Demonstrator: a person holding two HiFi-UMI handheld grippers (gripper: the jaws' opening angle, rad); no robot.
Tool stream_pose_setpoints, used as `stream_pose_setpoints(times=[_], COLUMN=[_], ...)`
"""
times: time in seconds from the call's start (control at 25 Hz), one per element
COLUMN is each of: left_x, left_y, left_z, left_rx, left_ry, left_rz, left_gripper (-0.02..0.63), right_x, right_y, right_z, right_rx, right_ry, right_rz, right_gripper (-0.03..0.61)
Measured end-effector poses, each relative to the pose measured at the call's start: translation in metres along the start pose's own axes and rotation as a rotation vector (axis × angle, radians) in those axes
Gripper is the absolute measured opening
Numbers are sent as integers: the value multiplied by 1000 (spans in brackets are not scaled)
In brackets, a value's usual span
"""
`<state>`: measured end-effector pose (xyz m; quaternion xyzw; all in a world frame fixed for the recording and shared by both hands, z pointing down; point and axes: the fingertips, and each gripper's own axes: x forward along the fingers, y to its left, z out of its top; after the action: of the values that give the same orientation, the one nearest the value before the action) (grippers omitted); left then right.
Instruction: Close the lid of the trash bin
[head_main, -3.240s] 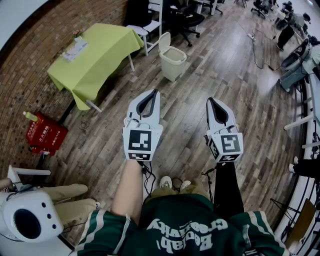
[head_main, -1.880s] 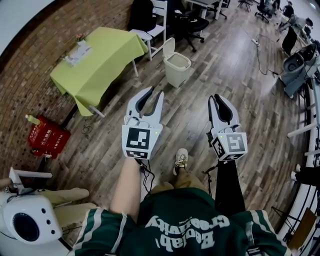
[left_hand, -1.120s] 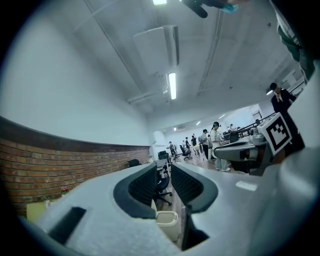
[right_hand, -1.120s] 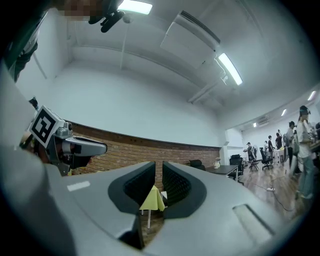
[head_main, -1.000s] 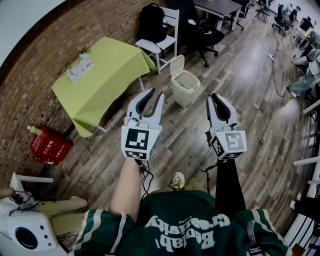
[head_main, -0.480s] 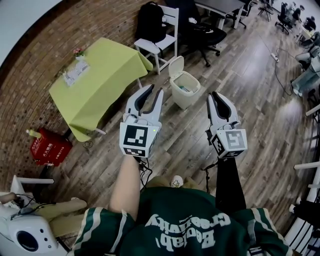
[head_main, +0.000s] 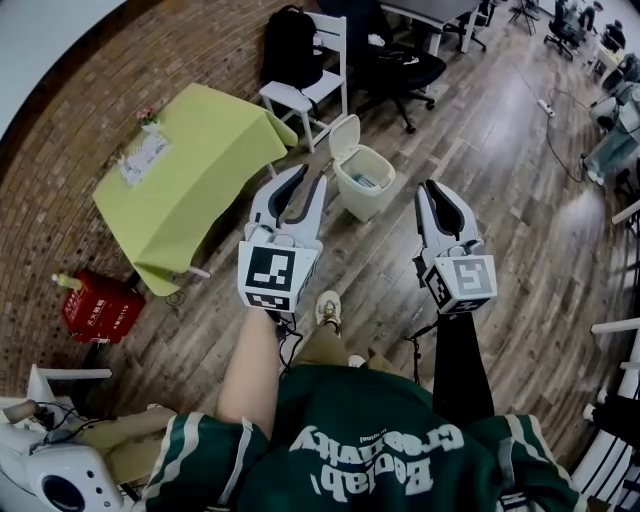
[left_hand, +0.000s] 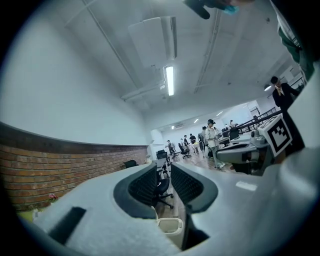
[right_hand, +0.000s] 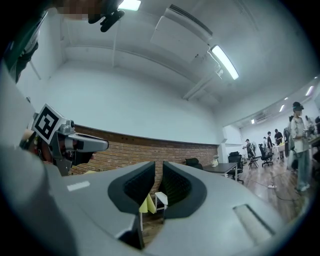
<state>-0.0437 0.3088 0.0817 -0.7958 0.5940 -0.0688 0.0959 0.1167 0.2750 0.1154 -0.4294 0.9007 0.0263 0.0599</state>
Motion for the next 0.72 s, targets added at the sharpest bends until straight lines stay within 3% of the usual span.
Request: stream_pose_setpoints(times=[0.36, 0.72], left_x=[50, 132], left_y=[22, 79], left_z=[-9, -21], left_rx=[11, 20], left_ry=[-18, -46], left_rz=[-31, -61], left_gripper=[84, 84], right_x=[48, 139], right_y=[-22, -52], right_z=[-9, -18], right_rx=[-14, -26], right_ry=[-6, -30], right_rz=[-12, -42], right_gripper=[60, 60])
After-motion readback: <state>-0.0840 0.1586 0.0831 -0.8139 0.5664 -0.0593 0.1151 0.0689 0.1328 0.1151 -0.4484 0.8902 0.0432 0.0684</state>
